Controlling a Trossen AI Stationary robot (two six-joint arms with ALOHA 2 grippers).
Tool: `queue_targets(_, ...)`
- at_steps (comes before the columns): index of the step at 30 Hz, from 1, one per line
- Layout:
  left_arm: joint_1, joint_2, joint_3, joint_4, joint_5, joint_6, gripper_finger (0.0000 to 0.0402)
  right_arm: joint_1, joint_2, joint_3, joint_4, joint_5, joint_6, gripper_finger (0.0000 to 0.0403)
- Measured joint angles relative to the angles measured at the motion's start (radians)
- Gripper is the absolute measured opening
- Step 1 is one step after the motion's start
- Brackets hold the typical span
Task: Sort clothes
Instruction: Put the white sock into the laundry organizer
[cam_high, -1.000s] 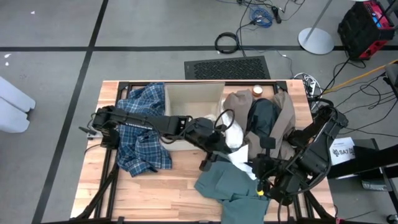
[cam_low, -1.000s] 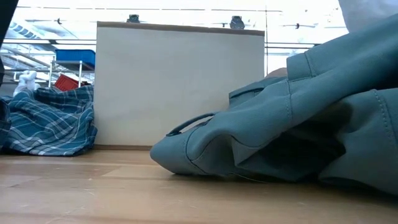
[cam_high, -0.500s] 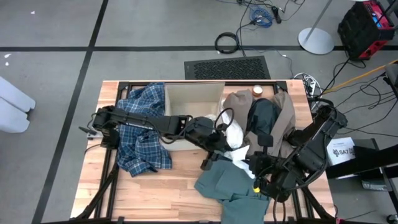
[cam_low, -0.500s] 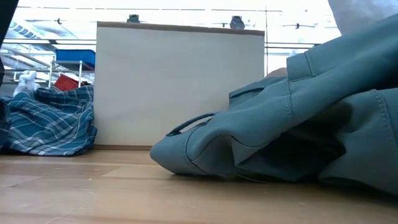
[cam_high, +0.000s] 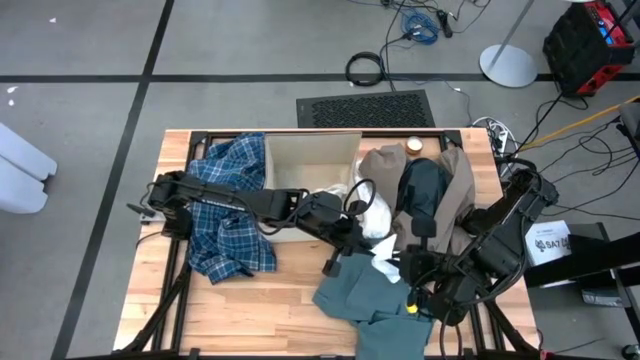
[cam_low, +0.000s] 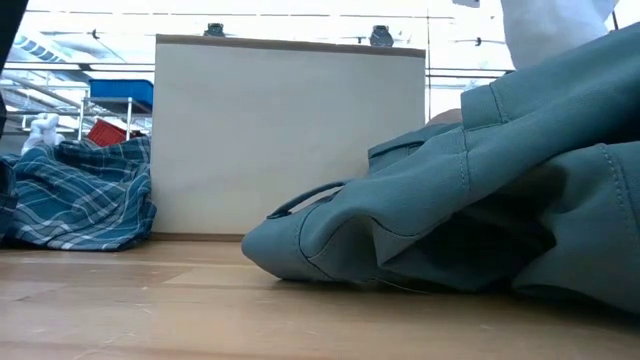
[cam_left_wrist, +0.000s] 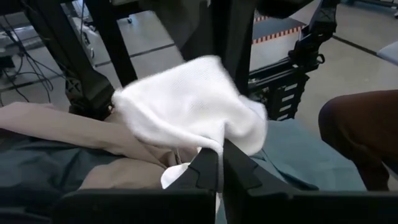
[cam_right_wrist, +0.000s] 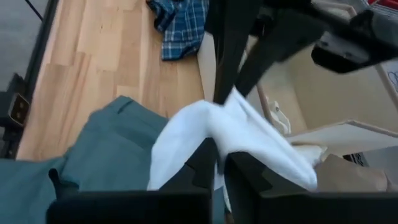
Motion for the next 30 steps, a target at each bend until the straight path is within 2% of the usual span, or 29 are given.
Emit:
queue_targets(7,0.0,-0.038,0.002,-0.005,-0.014,0.0,0.0003,0.005,0.0,0.0,-0.101,0.0,0.128,0.0096)
queue_targets(11,0.0,-0.067,0.003,0.001,-0.041,0.001,0.0003,0.013,0.0,0.0,-0.177,0.013,0.207,0.0123)
queue_targets(15,0.002,-0.125,0.003,0.012,-0.085,0.052,0.0003,0.044,0.0,-0.025,-0.2,0.072,0.296,0.0131)
queue_targets(26,0.068,-0.372,0.004,0.071,-0.346,0.204,0.0002,0.104,0.001,-0.185,-0.223,0.358,0.338,0.0132)
queue_targets(30,0.141,-0.438,0.004,0.041,-0.42,0.216,0.0002,0.088,0.0,-0.216,-0.236,0.371,0.338,0.0132)
